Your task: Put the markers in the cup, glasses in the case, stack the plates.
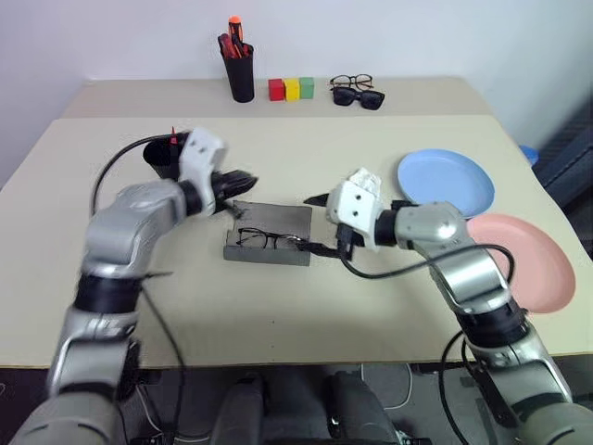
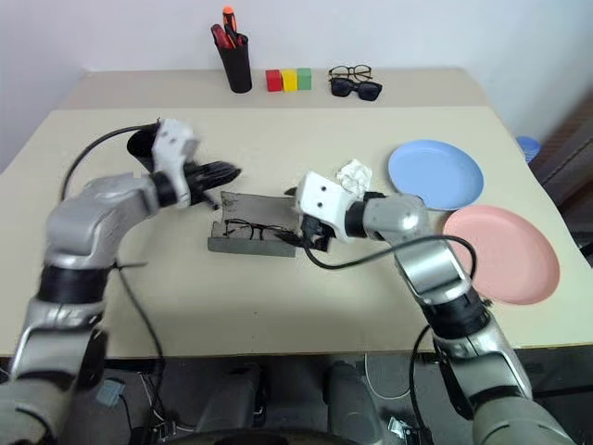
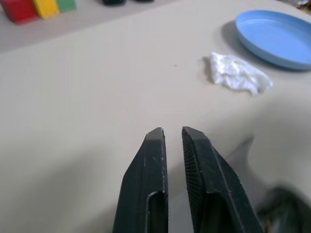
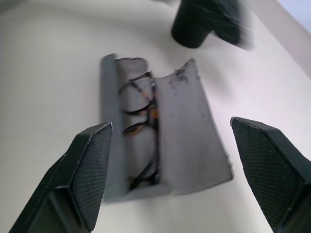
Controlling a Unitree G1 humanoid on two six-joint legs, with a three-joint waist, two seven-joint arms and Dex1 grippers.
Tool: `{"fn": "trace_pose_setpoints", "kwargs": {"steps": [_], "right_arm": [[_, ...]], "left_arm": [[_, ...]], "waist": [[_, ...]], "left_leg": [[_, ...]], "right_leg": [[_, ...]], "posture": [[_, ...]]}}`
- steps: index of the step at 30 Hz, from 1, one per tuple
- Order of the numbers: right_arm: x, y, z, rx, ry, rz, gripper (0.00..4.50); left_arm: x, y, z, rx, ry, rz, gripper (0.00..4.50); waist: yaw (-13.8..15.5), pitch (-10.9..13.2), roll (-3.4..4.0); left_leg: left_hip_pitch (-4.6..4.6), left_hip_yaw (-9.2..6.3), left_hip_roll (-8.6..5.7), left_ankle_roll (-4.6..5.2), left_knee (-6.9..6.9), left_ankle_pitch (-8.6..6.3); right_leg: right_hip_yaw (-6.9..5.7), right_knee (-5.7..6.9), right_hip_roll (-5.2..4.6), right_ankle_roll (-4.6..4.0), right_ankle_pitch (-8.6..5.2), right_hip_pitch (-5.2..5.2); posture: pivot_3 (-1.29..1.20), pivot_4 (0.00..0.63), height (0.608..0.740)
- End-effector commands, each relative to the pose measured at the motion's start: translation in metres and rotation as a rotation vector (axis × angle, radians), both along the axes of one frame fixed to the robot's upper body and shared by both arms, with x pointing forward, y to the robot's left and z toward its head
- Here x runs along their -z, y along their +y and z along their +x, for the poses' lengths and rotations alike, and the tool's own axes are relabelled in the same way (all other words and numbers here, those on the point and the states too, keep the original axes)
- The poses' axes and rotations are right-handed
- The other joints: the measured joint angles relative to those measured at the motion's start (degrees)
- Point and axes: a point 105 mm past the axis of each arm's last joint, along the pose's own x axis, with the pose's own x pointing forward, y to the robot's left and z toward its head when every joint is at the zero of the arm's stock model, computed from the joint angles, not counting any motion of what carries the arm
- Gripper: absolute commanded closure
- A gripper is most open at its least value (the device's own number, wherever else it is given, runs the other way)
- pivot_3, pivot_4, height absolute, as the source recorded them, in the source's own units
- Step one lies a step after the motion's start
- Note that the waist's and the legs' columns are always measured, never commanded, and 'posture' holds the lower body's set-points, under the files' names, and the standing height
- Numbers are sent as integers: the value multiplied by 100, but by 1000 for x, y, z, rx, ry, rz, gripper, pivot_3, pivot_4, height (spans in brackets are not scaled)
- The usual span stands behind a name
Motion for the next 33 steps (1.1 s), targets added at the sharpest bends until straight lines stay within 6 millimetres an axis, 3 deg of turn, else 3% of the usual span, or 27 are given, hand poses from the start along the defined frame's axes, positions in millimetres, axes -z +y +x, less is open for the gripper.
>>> {"fn": "trace_pose_setpoints", "kwargs": {"steps": [1,8,17,30,33], "right_arm": [[-15,-2,-9,-6,-43,43,541],[-13,-9,-13,48,-40,56,541],[-12,-11,-7,80,-49,54,541],[-11,-7,11,88,-74,49,541],[-11,-11,19,126,-84,43,541]], "left_arm": [[15,8,18,-85,127,77,3984],[40,-2,29,-50,298,146,3984],[40,-1,17,37,316,133,3984],[32,11,-47,131,222,154,3984],[35,10,-71,217,171,168,3984]], "waist": [[-82,0,1],[-78,1,-1],[-79,1,-2],[-60,1,-1],[-69,1,-1]], "left_leg": [[1,1,0,0,-2,0],[-4,5,-1,-2,-7,2],[-5,1,-1,-4,-7,2],[-4,-4,2,-6,-3,4],[-4,-3,2,-6,-2,4]], "right_leg": [[1,0,0,0,0,-1],[1,-2,-2,0,-1,-7],[2,-3,-5,0,-1,-6],[8,2,-8,0,-1,-7],[9,2,-10,0,-1,-6]], "posture": [[0,150,740],[0,150,740],[0,150,740],[0,150,740],[0,150,740]]}}
